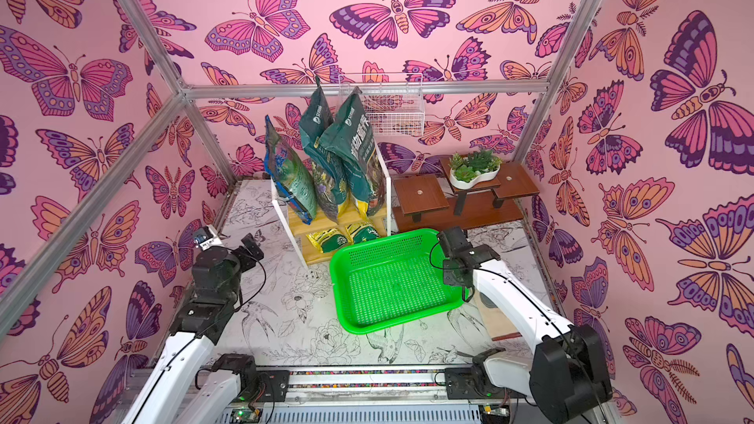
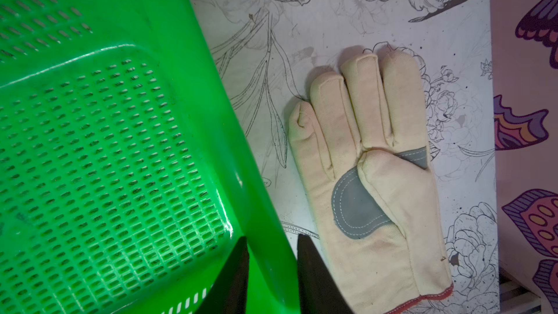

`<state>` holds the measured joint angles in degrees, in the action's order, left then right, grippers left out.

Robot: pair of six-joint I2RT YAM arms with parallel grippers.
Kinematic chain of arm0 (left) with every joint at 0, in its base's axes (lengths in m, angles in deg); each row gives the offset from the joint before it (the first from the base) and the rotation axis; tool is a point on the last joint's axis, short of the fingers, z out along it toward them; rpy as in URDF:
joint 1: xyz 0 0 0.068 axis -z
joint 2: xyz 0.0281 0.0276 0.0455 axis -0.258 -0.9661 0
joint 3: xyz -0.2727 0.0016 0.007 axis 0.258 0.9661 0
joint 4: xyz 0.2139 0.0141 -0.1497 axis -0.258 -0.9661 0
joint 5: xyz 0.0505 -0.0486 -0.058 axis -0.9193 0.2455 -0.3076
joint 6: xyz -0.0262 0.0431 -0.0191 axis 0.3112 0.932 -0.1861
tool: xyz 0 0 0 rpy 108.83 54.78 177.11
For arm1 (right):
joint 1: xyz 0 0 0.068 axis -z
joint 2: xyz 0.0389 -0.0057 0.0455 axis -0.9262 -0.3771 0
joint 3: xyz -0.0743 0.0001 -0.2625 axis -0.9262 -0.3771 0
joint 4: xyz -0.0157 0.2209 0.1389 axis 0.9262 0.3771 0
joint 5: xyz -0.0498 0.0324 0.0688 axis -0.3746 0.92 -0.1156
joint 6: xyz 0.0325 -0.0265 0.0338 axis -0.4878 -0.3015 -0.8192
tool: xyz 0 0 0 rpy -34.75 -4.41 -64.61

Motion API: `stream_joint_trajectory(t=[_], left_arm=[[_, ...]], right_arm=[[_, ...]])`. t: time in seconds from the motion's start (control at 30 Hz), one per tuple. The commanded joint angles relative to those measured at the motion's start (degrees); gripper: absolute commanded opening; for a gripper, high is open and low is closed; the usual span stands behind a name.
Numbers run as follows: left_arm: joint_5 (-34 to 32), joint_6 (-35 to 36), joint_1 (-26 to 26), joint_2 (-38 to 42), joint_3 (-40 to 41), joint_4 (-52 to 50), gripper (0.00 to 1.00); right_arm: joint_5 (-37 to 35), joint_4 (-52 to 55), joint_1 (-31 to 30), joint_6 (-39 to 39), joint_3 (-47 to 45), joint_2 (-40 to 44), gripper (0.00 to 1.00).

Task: Take down the fertilizer bag from the shelf
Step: Adjust the storage box at the center of the board.

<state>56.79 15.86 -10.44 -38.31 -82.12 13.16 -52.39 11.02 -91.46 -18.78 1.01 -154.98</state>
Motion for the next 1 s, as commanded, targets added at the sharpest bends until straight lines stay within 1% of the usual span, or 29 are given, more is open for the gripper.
stream_joint_trajectory(t=[0.0,0.1,0.17,0.23,0.27,0.33,0.43,0.57,0.73,0.8,0.87,0.97], left_arm=[[0.7,-0.5,-0.2,0.6,1.0,0.7,1.00],[1.2,-0.5,-0.2,0.7,1.0,0.3,1.00],[1.7,-0.6,-0.2,0.6,0.6,-0.2,1.00],[2.7,-0.9,-0.2,0.0,-0.6,-1.3,1.00],[3.7,-1.1,-0.2,-0.8,-1.9,-2.4,1.00],[5.5,-2.1,-0.3,-2.6,-5.4,-5.1,1.00],[8.4,-3.1,-0.2,-6.3,-13.0,-10.4,1.00],[10.9,-3.4,0.0,-10.8,-23.3,-16.6,1.00],[12.9,-4.4,0.2,-10.6,-30.6,-17.9,1.00],[15.7,-5.5,0.3,-10.0,-32.9,-18.3,1.00],[21.5,-7.1,0.3,-10.0,-35.3,-18.7,1.00],[28.4,-9.5,0.8,-10.1,-37.8,-18.6,1.00]], right_arm=[[0.7,4.3,0.3,-0.3,2.6,-0.5,0.33],[2.2,4.0,0.3,0.7,5.3,0.2,0.38],[4.5,3.7,0.2,1.2,6.9,1.1,0.42],[8.1,2.8,-0.1,2.4,8.3,2.0,0.58],[9.6,2.5,-0.6,2.7,9.3,2.3,0.64],[10.9,2.8,-1.6,2.9,12.0,2.3,0.65],[11.6,3.6,-3.0,4.2,17.9,1.8,0.65],[11.6,5.5,-4.9,6.7,28.5,-0.4,0.65],[10.4,6.8,-9.1,10.9,41.8,-4.0,0.66],[10.1,6.9,-10.9,12.4,46.3,-5.5,0.67],[10.2,6.7,-12.9,14.0,50.9,-7.1,0.67],[10.1,6.5,-16.1,16.3,57.7,-10.3,0.67]])
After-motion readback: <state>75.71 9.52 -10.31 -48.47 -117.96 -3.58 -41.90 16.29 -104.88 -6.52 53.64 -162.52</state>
